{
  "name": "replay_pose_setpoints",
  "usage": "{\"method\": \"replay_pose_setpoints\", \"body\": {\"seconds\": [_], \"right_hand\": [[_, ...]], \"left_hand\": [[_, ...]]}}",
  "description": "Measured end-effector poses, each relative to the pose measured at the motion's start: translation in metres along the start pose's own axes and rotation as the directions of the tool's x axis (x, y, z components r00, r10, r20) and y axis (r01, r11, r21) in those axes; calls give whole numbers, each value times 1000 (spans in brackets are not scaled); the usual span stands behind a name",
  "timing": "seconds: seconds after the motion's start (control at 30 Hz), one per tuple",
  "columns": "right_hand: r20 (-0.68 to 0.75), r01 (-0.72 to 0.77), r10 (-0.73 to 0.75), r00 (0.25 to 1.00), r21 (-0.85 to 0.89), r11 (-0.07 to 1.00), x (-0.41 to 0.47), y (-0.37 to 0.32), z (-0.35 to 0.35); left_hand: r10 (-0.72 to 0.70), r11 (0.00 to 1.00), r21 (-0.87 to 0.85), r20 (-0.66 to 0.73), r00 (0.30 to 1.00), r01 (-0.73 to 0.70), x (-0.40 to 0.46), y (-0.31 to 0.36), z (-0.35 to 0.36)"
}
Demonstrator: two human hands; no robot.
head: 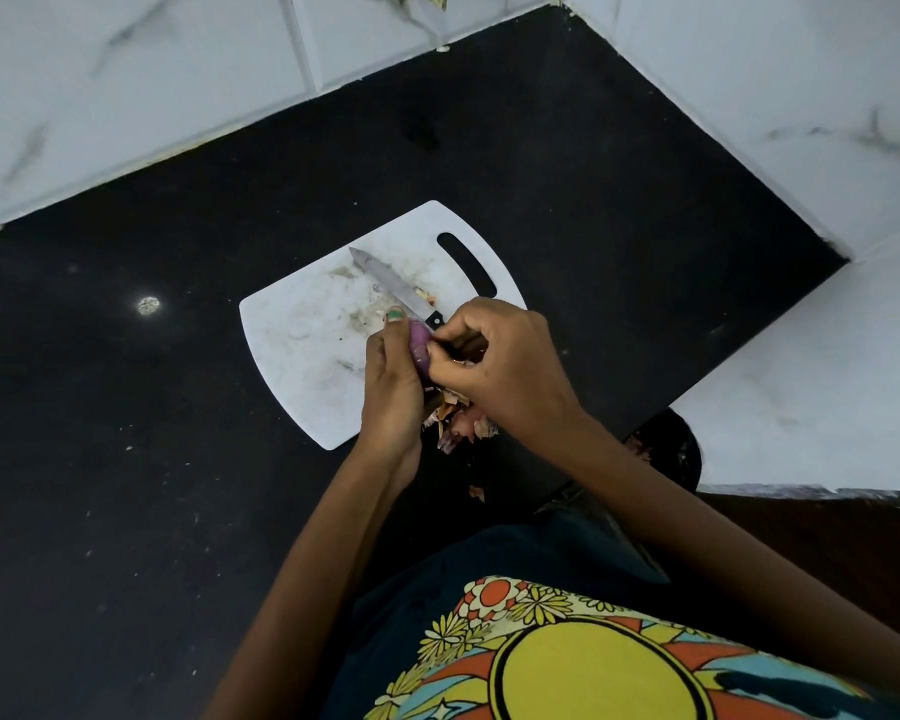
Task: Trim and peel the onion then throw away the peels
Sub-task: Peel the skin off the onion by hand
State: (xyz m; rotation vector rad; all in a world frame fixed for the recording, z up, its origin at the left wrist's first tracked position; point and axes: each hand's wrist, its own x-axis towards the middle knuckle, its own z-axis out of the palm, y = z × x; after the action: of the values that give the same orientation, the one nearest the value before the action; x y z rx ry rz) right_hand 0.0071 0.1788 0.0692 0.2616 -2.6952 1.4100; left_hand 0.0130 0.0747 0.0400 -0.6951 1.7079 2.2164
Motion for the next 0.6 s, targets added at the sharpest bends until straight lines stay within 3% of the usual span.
{"method": "replay_pose_setpoints", "body": {"seconds": [0.17, 0.3, 0.6], "right_hand": [[-38, -87, 89, 995, 57, 995, 0, 4, 0], [-39, -234, 243, 969, 170, 957, 4, 18, -2], [-30, -256, 264, 964, 171, 952, 2, 20, -8]], "left_hand": [[-56, 995, -81, 31, 998, 58, -5, 5, 4], [-168, 931, -306, 119, 979, 197, -11, 11, 5], [-220, 862, -426, 173, 960, 274, -13, 14, 3]]}}
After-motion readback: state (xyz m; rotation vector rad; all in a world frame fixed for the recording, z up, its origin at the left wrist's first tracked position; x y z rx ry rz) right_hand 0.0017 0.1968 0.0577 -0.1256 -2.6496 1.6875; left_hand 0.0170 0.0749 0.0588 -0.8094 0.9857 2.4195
